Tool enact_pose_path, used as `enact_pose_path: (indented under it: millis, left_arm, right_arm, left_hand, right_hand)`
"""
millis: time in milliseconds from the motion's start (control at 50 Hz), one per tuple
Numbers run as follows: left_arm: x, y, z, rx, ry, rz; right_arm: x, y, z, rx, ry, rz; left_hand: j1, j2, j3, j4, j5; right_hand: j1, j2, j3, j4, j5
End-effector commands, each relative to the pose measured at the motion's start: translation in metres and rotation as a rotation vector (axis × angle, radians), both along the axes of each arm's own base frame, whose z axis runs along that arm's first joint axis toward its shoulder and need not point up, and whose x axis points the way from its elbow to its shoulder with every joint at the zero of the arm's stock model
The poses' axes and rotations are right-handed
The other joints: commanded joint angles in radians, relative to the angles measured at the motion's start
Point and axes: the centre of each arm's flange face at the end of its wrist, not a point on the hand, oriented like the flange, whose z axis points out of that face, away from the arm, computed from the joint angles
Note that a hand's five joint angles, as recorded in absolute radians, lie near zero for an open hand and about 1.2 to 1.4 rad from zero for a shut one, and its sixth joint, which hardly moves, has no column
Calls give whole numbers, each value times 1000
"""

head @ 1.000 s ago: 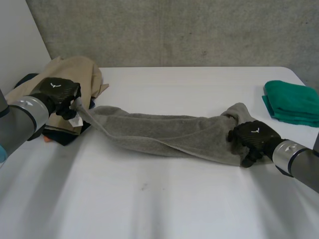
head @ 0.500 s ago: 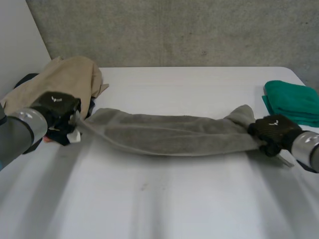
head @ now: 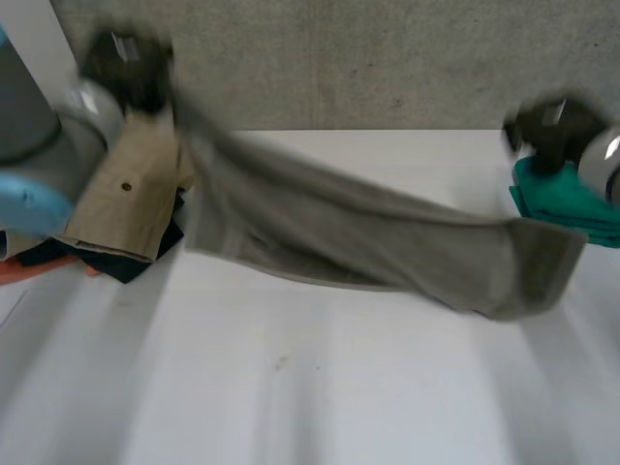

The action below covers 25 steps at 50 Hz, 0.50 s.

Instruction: Fold the laundry.

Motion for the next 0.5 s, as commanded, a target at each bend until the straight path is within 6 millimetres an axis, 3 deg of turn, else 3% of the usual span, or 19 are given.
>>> enact_pose_path:
  millis: [20,100,160,220,300,380,420,500]
  left_arm:
    - [0,7,130,-470,431,-119]
    - [4,6,138,-493,508,-120]
    - [8,0,130,-462,498,-93]
    - [16,-11,109,-392,468,-53]
    - [20,-16,66,-241,419,-44]
    - [17,-5,44,-167,377,-119]
    - [16,2,40,-157,364,-153]
    - [15,21,39,-157,346,-229]
  right_arm:
    - [3,-25,126,-563,-389,-58]
    - [4,-19,151,-651,-455,-25]
    - [9,-17,150,-635,-444,-3]
    - [15,-15,129,-516,-408,21]
    - [22,-11,83,-293,-366,46]
    - [33,1,28,-55,-329,74]
    - [37,2,12,-1,-320,77]
    - [46,1,-11,69,-314,92]
  left_hand:
    - [244,199,206,201,229]
    - [244,199,206,201,229]
    - [244,199,206,201,229]
    - [244,199,206,201,229]
    - [244,199,206,201,229]
    - [244,199,206,201,229]
    - [244,199,206,201,229]
    - [244,199,206,201,229]
  right_hand:
    - [541,225,213,204,198]
    - [541,225,213,204,198]
    - [541,225,213,204,198]
    - [541,225,213,204,198]
    - [541,225,213,204,198]
    - [-316,-633,-645,-653,-660]
    - [-495,-811,-823,-832,-838]
    - [-560,-876,-889,-897,-903]
